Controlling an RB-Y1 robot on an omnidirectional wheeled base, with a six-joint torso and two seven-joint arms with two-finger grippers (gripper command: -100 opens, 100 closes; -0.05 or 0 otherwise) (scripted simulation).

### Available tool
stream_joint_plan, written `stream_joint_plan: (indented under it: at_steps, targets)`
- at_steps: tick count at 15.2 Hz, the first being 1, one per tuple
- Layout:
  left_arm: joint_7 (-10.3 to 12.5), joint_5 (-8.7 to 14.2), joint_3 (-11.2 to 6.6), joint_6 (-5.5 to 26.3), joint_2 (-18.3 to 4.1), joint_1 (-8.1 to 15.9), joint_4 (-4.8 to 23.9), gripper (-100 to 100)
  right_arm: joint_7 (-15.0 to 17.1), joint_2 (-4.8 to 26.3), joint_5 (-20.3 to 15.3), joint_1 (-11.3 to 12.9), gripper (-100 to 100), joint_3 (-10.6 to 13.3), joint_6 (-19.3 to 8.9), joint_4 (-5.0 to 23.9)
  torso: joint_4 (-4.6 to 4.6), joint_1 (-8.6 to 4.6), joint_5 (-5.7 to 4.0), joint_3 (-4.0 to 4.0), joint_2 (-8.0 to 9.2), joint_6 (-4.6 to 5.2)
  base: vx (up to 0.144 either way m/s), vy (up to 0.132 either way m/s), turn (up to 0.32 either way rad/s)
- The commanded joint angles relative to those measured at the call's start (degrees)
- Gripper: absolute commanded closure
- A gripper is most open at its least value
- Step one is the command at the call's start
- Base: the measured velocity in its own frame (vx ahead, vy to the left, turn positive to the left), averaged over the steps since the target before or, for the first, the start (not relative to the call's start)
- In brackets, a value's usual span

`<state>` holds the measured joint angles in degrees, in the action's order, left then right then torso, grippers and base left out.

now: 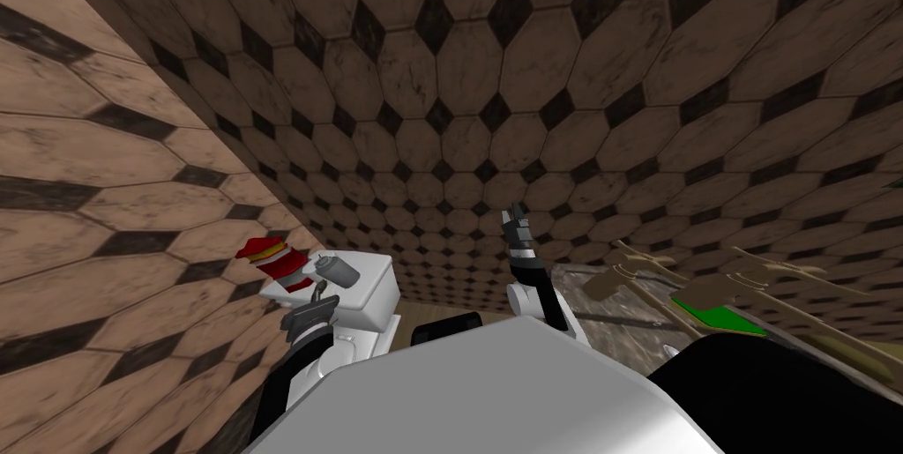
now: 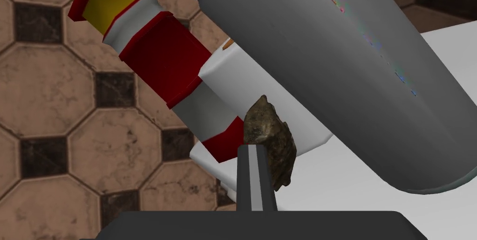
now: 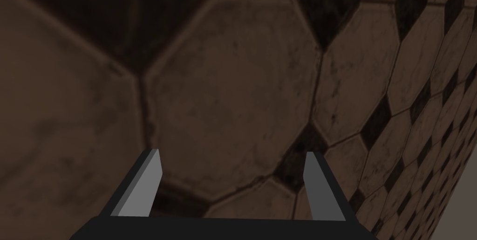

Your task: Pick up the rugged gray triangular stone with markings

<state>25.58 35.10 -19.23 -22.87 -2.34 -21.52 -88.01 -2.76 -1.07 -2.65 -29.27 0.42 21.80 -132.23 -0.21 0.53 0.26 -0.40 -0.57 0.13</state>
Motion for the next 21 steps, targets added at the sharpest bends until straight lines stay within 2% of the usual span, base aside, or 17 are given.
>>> stream_joint_plan:
  at_steps: [1, 2, 3, 4, 6, 8, 11, 15, 17, 19, 20, 21]
  targets:
    - [0.1, -0.4, 0.73, -1.1, 0.4, 0.2, 1.9, 100, 0.0, 0.0, 0.0, 0.0, 0, 0.0, 0.0, 0.0, 0.00, 0.00, 0.00, 0.00, 0.00, 0.00, -0.038, 0.010, -0.004]
    - [0.1, -0.6, 0.96, -1.5, 0.5, 0.4, 2.6, 100, 0.0, 0.0, 0.0, 0.0, 0, 0.0, 0.0, 0.0, 0.01, 0.02, 0.00, 0.03, 0.06, 0.00, -0.043, 0.011, -0.003]
    - [-0.2, -0.4, 0.41, -0.6, 0.4, 0.6, 1.7, 100, 0.0, 0.0, 0.0, 0.0, 0, 0.0, 0.0, 0.0, 0.02, 0.03, 0.01, 0.06, 0.10, 0.00, -0.026, 0.006, -0.003]
    - [0.0, -0.5, 0.77, -0.8, -1.5, 0.8, 2.0, -100, 0.0, 0.0, 0.0, 0.0, 0, 0.0, 0.0, 0.0, 0.02, 0.03, 0.00, 0.06, 0.09, -0.01, -0.019, 0.012, -0.025]
    - [0.1, -0.5, 1.16, -0.8, -2.9, 1.0, 2.1, -100, 0.0, 0.0, 0.0, 0.0, 0, 0.0, 0.0, 0.0, 0.02, 0.11, 0.01, 0.05, 0.08, 0.00, -0.028, 0.036, -0.049]
    - [0.6, -0.8, 2.40, -1.1, -4.5, 1.5, 2.5, -100, 0.0, 0.0, 0.0, 0.0, 0, 0.0, 0.0, 0.0, 0.05, 0.25, 0.02, 0.07, 0.11, 0.02, -0.058, 0.083, -0.094]
    - [1.4, -1.4, 4.94, -1.4, -3.9, 2.5, 3.5, -100, 0.0, 0.0, 0.0, 0.0, 0, 0.0, 0.0, 0.0, 0.11, 0.68, 0.12, 0.22, 0.37, 0.06, -0.121, 0.169, -0.171]
    - [2.5, -2.1, 7.87, -1.9, -4.3, 3.9, 4.6, -100, 0.0, 0.0, 0.0, 0.0, 0, 0.0, 0.0, 0.0, 0.16, 0.84, 0.15, 0.35, 0.59, 0.05, -0.153, 0.193, -0.161]
    - [3.0, -2.5, 9.38, -2.2, -2.9, 4.5, 5.3, -100, 0.0, 0.0, 0.0, 0.0, 0, 0.0, 0.0, 0.0, 0.14, 0.93, 0.17, 0.30, 0.49, 0.04, -0.135, 0.214, -0.145]
    - [3.2, -2.7, 9.91, -2.2, -1.1, 4.7, 5.7, -100, 0.0, 0.0, 0.0, 0.0, 0, 0.0, 0.0, 0.0, 0.14, 0.85, 0.17, 0.29, 0.48, 0.04, -0.133, 0.152, -0.088]
    - [2.9, -2.6, 9.40, -2.0, -2.0, 4.5, 5.1, -100, 0.0, 0.0, 0.0, 0.0, 0, 0.0, 0.0, 0.0, 0.13, 0.68, 0.14, 0.28, 0.44, 0.03, -0.071, 0.062, -0.028]
    - [1.8, -2.2, 7.65, -0.4, -1.7, 5.3, 4.0, -100, 0.0, 0.0, 0.0, 0.0, 0, 0.0, 0.0, 0.0, 0.11, 0.48, 0.09, 0.21, 0.31, 0.02, -0.026, 0.012, -0.108]
